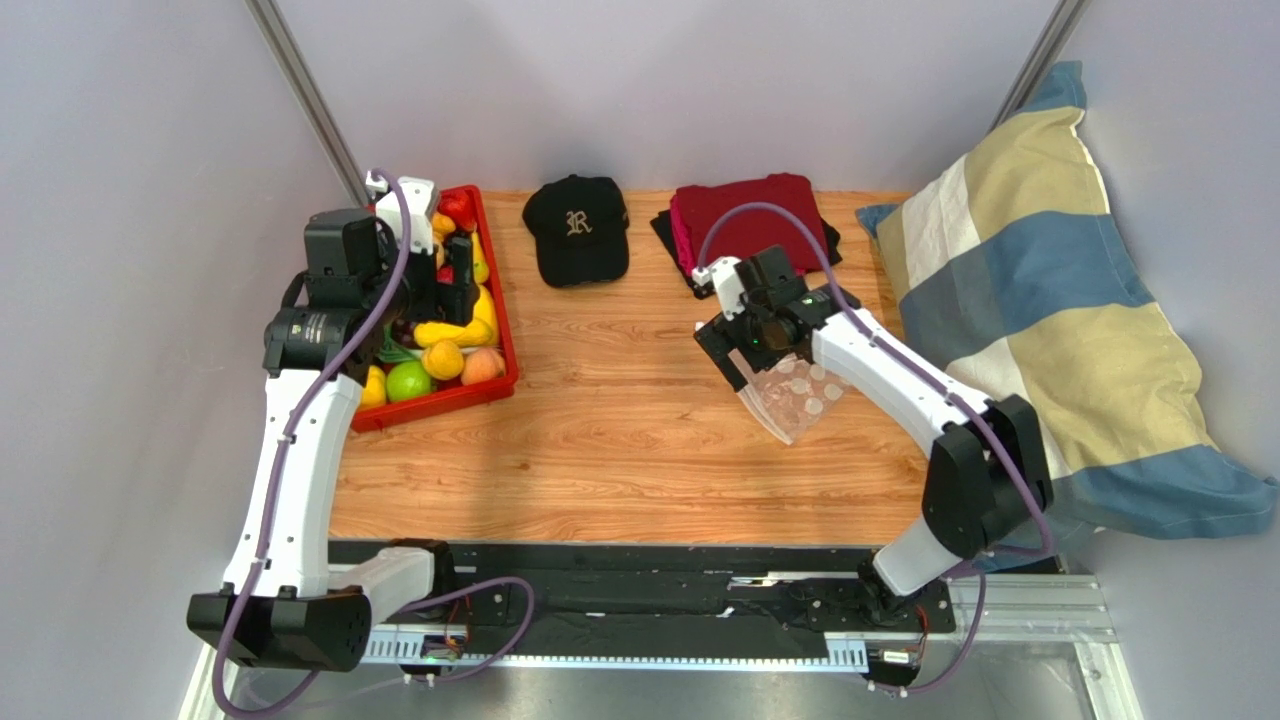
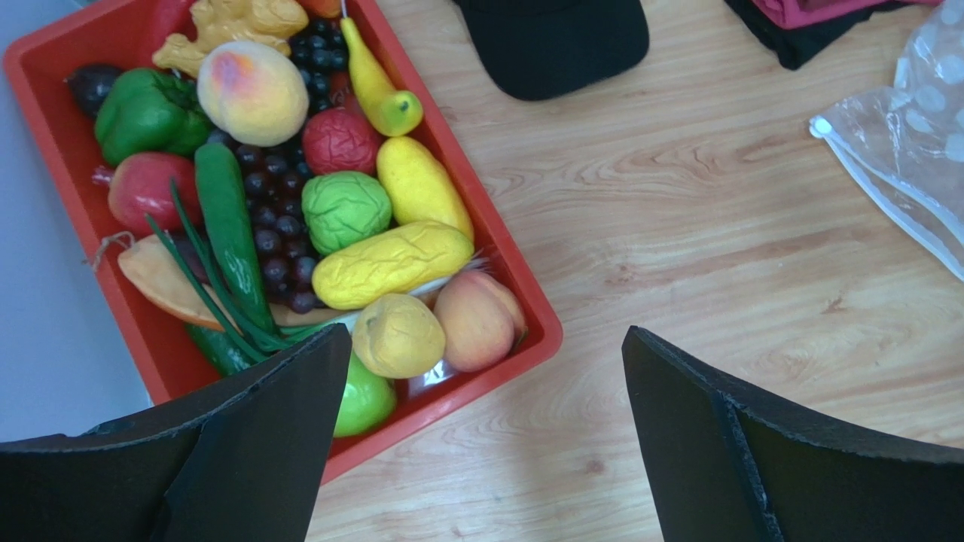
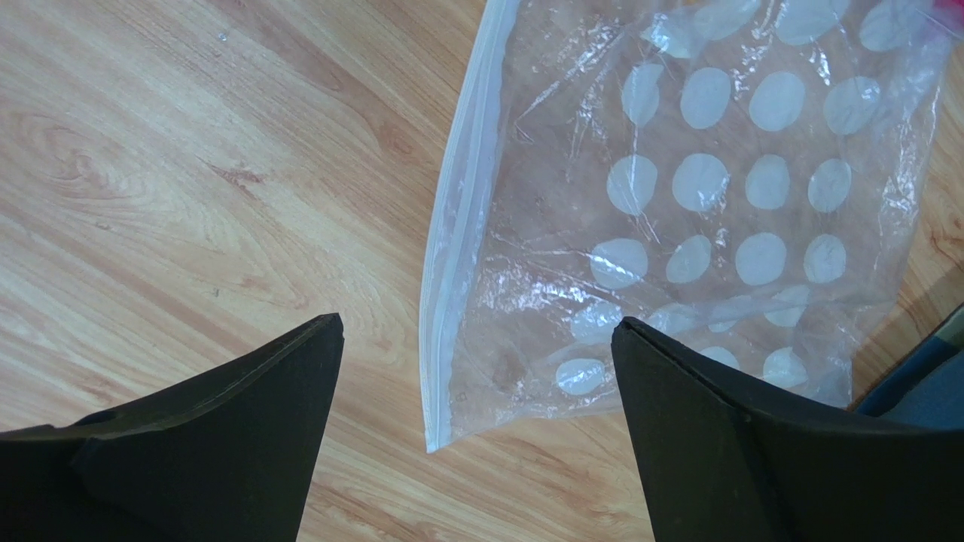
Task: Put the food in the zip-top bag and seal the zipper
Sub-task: Pick up the zipper food storage bag at the center of the board, then open the zipper of the food storage bag at the center of the board.
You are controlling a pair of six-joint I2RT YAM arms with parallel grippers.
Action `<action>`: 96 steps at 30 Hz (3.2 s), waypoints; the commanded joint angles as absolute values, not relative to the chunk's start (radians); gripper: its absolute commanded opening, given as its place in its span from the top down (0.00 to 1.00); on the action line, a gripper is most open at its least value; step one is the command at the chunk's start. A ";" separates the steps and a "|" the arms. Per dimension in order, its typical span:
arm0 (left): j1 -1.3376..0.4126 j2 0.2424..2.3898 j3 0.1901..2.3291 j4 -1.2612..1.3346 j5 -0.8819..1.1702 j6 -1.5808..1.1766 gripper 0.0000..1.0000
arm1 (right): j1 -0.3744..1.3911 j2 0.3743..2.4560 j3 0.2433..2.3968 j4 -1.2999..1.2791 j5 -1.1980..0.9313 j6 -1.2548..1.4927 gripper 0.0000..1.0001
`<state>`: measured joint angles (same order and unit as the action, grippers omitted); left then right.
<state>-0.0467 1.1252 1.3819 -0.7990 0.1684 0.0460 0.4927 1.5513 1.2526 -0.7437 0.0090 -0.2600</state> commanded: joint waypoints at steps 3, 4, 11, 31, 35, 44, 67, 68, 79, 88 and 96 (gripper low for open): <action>-0.055 1.104 1.345 -0.744 0.124 0.014 0.01 | 0.560 1.667 1.344 -0.744 0.170 -0.272 0.15; -0.055 1.104 1.336 -0.742 0.120 0.014 0.01 | 0.561 1.701 1.350 -0.745 0.184 -0.265 0.17; -0.057 1.091 1.307 -0.729 0.103 0.015 0.01 | 0.565 1.839 1.419 -0.764 0.293 -0.221 0.29; -0.058 1.117 1.284 -0.719 0.147 -0.014 0.01 | 0.577 1.928 1.462 -0.798 0.407 -0.192 1.00; -0.060 1.149 1.302 -0.736 0.247 -0.050 0.04 | 0.546 1.876 1.561 -0.839 0.196 -0.166 1.00; -0.127 1.166 1.224 -0.602 0.457 -0.307 0.03 | 0.518 1.781 1.745 -0.850 -0.257 0.035 1.00; -0.468 1.391 1.178 -0.353 0.376 -0.508 0.19 | 0.541 1.769 1.684 -0.647 -0.606 0.390 1.00; -0.468 1.405 1.184 -0.356 0.365 -0.506 0.24 | 0.541 1.766 1.687 -0.647 -0.609 0.391 1.00; -0.376 1.411 1.184 -0.490 0.183 -0.398 1.00 | 0.503 1.701 1.635 -0.753 -0.400 0.233 1.00; -0.235 1.419 1.109 -0.616 0.018 -0.305 1.00 | 0.457 1.617 1.579 -0.845 -0.115 0.077 1.00; -0.225 1.352 1.147 -0.617 0.319 -0.242 0.76 | 0.453 1.574 1.511 -0.827 -0.356 0.138 1.00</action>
